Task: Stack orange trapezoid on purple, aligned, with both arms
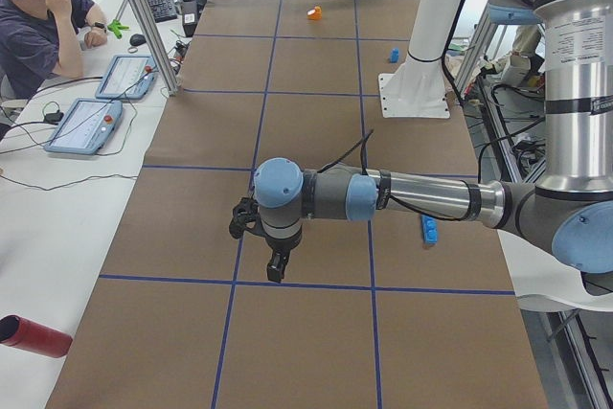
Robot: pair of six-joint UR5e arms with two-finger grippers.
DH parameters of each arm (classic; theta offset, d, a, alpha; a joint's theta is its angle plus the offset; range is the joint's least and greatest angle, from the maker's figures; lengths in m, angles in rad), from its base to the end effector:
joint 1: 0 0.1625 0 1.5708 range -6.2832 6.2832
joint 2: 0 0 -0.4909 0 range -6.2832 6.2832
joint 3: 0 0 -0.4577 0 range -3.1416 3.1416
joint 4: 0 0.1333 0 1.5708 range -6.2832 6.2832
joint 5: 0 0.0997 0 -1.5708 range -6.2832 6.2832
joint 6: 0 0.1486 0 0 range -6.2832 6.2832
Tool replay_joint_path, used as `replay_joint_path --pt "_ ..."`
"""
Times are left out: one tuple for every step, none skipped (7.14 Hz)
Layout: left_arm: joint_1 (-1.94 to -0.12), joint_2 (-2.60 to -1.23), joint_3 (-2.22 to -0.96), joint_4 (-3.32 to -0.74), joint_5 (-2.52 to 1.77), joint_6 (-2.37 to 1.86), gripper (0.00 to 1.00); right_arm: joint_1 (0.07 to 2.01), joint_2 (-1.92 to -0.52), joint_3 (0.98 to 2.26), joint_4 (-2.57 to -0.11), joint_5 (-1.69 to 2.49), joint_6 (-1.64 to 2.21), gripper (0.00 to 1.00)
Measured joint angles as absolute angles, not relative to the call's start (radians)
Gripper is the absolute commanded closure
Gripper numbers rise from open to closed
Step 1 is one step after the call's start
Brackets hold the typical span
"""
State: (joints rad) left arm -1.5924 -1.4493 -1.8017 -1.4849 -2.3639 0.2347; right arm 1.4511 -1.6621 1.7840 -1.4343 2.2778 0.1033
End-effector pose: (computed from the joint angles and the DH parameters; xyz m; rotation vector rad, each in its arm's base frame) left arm -0.0382 -0.4969 0.7017 0.1237 0.7853 0.2111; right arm -0.0273 -0.5354 0.6795 0.1678 -0.7263 -0.1070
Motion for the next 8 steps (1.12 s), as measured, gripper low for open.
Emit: replay_joint_path --pt "-1.592 -1.446 -1.810 -1.490 -2.360 0.235 0.00 1.451 -1.660 1.784 -1.434 2.278 0.103 0.00" --pt "-1.591 -1.438 -1.827 -1.498 -2.352 0.236 0.00 1.451 -1.658 1.785 -1.433 2.278 0.102 0.00" --pt "-1.591 -1.434 -1.840 -1.503 -2.349 0.236 0.00 1.449 -1.655 1.787 -1.422 2.277 0.101 0.00" --pt "-1.590 -1.440 -1.846 -1.507 -2.348 0.234 0.00 1.441 -1.654 1.788 -1.387 2.277 0.101 0.00" --pt "-1.588 -1.474 -1.837 -1.525 -2.352 0.229 0.00 1.424 -1.643 1.788 -1.344 2.277 0.098 0.00" --pt "-1.587 -1.514 -1.821 -1.547 -2.361 0.224 0.00 1.401 -1.621 1.788 -1.319 2.276 0.096 0.00" --pt "-1.587 -1.532 -1.812 -1.565 -2.371 0.212 0.00 1.381 -1.602 1.785 -1.308 2.272 0.096 0.00" --pt "-1.584 -1.536 -1.805 -1.592 -2.377 0.187 0.00 1.369 -1.593 1.782 -1.303 2.270 0.093 0.00"
